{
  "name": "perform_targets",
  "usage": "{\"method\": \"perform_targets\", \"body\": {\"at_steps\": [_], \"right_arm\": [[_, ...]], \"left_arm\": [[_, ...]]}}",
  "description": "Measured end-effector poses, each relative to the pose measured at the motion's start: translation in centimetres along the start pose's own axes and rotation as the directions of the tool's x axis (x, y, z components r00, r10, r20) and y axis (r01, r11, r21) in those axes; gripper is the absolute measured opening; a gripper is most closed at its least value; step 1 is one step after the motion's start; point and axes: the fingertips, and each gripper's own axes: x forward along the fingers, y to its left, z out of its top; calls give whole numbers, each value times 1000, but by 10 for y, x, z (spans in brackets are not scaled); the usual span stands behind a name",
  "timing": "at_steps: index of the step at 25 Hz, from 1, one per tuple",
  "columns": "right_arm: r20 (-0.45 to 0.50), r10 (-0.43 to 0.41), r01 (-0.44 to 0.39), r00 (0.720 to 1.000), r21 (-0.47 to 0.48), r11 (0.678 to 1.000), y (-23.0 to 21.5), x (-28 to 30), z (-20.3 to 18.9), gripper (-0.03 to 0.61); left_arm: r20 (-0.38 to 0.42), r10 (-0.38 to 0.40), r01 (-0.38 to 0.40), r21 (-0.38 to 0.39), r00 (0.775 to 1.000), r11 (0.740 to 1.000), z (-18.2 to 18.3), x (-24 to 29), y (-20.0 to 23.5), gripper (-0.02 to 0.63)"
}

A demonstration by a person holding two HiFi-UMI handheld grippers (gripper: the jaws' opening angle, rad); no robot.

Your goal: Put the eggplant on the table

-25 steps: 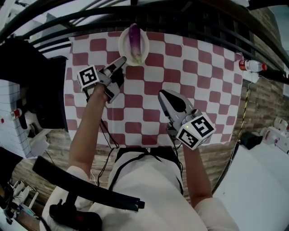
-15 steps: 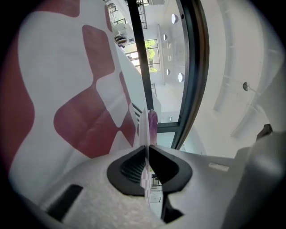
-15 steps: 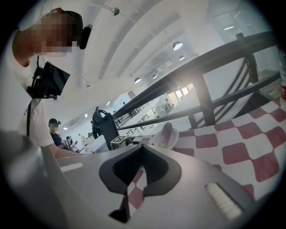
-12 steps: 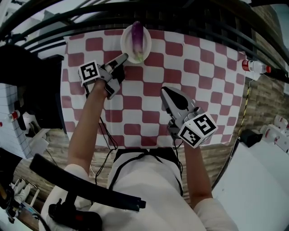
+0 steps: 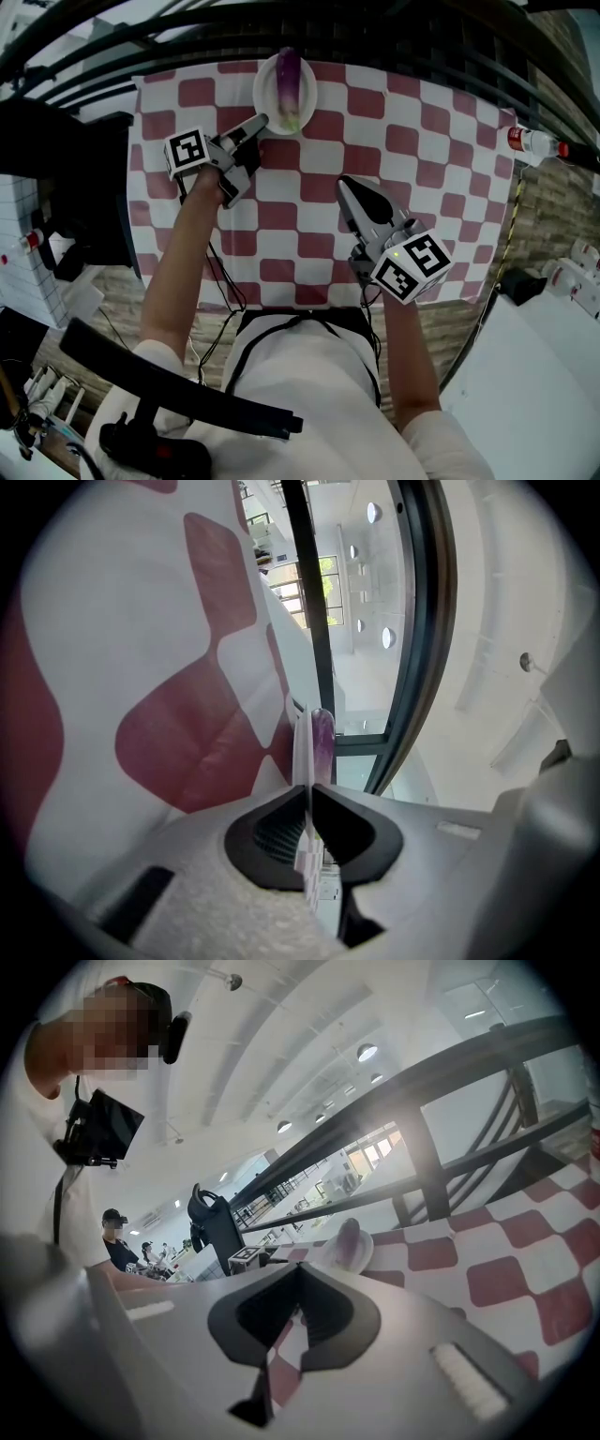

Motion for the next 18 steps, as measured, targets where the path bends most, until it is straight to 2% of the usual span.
{"method": "perform_targets", "body": {"at_steps": [3,8,18], "right_arm": [[1,0,0,1000,6,1000,0,1,-1,7],[4,-9,9,1000,-4,1000,-3,-1,1,7],[13,-25,24,1000,10,1000,-5,-5,1,7]], "left_arm": [[-3,27,-27,-2,1000,1000,1,-1,5,26],[-5,137,-137,-25,991,990,1,-5,23,20],[2,190,-190,-29,982,981,2,-5,30,20]]}}
